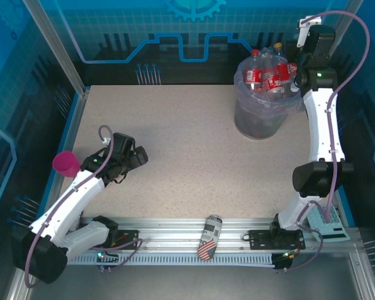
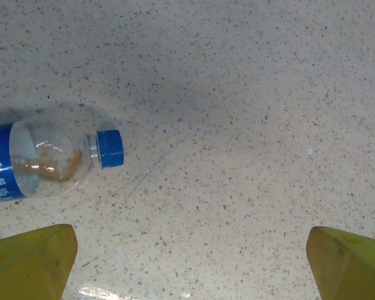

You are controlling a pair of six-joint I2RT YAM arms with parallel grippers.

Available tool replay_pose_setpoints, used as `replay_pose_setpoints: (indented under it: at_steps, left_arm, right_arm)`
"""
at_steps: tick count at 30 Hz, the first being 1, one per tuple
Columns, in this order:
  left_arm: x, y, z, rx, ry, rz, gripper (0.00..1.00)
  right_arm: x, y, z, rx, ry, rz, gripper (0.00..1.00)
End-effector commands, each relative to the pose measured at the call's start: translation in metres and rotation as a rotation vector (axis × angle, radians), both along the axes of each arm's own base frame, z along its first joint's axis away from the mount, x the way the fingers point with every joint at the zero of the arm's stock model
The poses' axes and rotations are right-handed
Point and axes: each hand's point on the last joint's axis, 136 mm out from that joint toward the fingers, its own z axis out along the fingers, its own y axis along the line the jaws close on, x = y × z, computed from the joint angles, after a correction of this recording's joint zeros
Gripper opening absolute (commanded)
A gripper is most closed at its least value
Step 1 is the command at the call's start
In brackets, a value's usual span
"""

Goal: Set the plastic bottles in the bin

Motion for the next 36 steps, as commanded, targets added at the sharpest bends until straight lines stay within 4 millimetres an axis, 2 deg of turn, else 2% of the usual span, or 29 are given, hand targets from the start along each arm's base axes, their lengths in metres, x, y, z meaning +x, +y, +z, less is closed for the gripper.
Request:
replay_pose_setpoints:
  at_steps: [1, 7, 14, 23, 32, 36]
  left_arm:
    - [-0.004, 0.007, -0.005, 0.011, 0.01, 0.033, 0.95]
    - [-0.003, 0.008, -0.007, 0.011, 0.011, 0.035, 0.96]
    - [-0.002, 0.007, -0.008, 0.013, 0.007, 0.032, 0.96]
    - [0.001, 0.004, -0.008, -0.001, 0.005, 0.026, 0.95]
    - [0.002, 0.003, -0.009, -0.006, 0.008, 0.022, 0.96]
    - [0.001, 0.003, -0.01, -0.004, 0.014, 0.019, 0.95]
  right_arm:
    - [0.01, 0.015, -0.006, 0.005, 0.02, 0.044, 0.41]
    - [0.021, 0.024, -0.041, 0.033, 0.127, 0.076, 0.41]
    - [0.019, 0.033, -0.081, 0.076, 0.252, 0.095, 0.41]
    - [0.018, 0.023, -0.124, 0.1, 0.384, 0.035, 0.43]
    - [0.024, 0.018, -0.144, 0.124, 0.454, 0.009, 0.51]
    - [0.023, 0.018, -0.133, 0.128, 0.43, 0.008, 0.62]
